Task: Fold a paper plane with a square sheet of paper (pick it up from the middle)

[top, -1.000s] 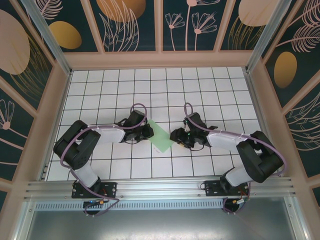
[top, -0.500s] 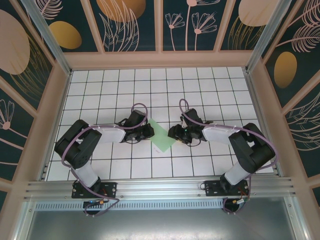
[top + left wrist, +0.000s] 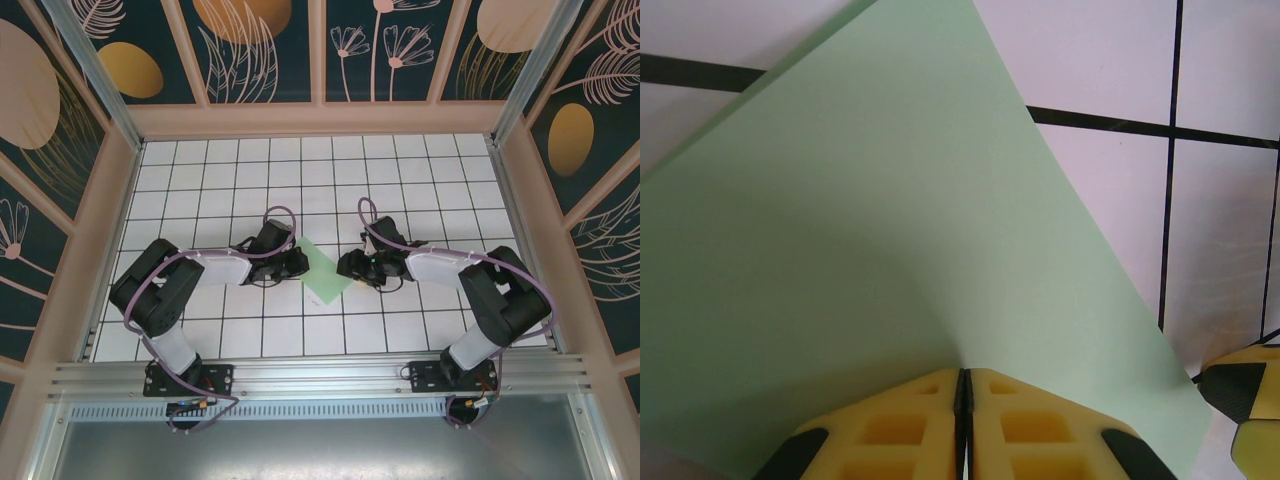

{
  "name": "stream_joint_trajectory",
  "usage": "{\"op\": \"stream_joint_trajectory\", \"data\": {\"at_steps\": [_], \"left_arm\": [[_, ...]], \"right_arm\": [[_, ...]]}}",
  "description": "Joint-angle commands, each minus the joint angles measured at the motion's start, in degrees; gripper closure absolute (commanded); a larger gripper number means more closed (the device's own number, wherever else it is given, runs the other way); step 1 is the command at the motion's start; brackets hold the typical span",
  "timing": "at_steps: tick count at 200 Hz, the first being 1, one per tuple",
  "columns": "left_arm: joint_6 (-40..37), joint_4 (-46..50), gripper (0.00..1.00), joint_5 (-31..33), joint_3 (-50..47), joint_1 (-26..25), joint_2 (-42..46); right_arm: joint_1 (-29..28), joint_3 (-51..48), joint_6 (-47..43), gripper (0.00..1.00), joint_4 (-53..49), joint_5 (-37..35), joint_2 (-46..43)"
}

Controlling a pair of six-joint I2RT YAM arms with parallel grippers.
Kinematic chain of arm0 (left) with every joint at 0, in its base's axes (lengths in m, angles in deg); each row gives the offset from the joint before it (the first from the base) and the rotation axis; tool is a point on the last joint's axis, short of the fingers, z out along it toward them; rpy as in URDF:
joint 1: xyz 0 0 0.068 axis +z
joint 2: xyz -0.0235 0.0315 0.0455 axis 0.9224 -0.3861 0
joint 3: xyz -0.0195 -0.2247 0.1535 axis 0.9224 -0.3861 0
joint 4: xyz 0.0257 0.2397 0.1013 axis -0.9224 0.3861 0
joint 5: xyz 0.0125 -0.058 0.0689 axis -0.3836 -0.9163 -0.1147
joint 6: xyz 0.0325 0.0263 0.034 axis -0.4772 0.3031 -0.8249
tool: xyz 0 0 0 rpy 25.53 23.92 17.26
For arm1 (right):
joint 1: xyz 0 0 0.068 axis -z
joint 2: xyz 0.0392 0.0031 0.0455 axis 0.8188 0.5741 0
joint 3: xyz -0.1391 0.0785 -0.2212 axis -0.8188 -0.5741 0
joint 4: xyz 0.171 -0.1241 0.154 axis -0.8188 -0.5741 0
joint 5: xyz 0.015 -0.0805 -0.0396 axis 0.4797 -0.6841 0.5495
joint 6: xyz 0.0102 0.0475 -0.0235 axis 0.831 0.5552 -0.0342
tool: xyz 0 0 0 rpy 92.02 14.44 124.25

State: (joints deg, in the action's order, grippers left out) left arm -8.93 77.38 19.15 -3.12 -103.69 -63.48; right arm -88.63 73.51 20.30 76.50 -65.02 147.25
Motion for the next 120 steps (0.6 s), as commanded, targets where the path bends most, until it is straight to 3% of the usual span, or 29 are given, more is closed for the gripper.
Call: {"op": "stream_joint_trajectory", "data": {"at_steps": [1,16,52,120], "left_arm": [[-1.27,3.01,0.86,1.20,-0.49,-0.28,-2.43],[-1.13,2.62,0.86,0.96,-0.56,-0.27,-2.49],[-0.66,2.56,0.86,0.94,-0.29,-0.31,-1.65],[3.82,-0.97,0.80,-2.46,0.29,-0.25,4.38]], "right_arm": [[0.66,0.53,-1.88,0.45,0.43,2.49,-0.34],[0.29,0.69,-1.65,0.51,0.83,4.38,-0.27],[0.48,-1.08,1.03,0.55,4.89,6.18,-4.12],[0.11,-2.80,3.05,0.55,7.40,6.25,-7.61]]}}
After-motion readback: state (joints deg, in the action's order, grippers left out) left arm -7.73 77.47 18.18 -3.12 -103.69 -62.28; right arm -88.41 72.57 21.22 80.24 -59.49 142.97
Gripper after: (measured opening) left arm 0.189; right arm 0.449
